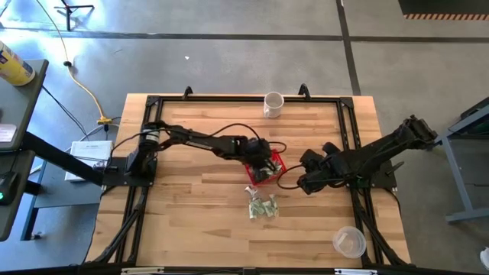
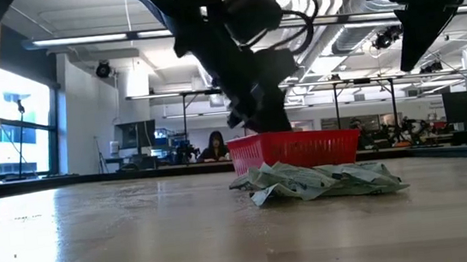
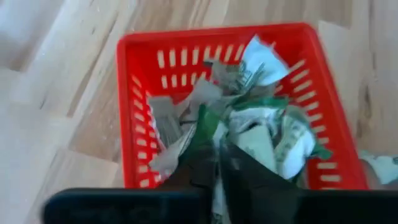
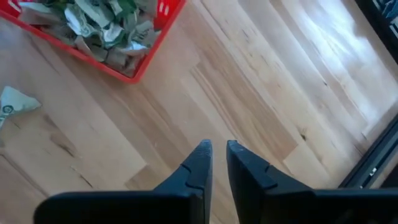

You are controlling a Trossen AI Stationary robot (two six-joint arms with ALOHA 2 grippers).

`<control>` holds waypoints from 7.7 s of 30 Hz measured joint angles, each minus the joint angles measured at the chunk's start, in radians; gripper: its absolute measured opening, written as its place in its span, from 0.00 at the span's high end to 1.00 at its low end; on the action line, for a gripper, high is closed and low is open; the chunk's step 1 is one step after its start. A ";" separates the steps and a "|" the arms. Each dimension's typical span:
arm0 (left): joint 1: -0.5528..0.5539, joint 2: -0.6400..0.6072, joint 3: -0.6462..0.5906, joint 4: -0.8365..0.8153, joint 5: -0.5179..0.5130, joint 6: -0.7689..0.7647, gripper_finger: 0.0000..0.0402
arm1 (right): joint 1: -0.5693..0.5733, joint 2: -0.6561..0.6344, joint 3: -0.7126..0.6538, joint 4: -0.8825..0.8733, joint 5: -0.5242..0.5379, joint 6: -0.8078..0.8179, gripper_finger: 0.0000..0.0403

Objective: Pick and place items into bin
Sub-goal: Adjust the white stevia packet in the red bin, then put the white stevia packet into the red bin

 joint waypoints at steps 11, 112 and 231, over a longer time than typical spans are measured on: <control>-0.082 -0.036 0.093 -0.101 -0.070 -0.021 0.85 | 0.000 0.000 0.000 -0.015 0.000 -0.002 0.95; -0.326 -0.231 -0.147 -0.302 0.164 0.125 0.42 | 0.120 0.139 0.000 0.524 -0.224 -0.267 0.53; -0.319 -0.182 -0.387 0.393 -0.015 -0.725 0.90 | 0.056 0.059 0.007 0.241 -0.013 0.228 0.29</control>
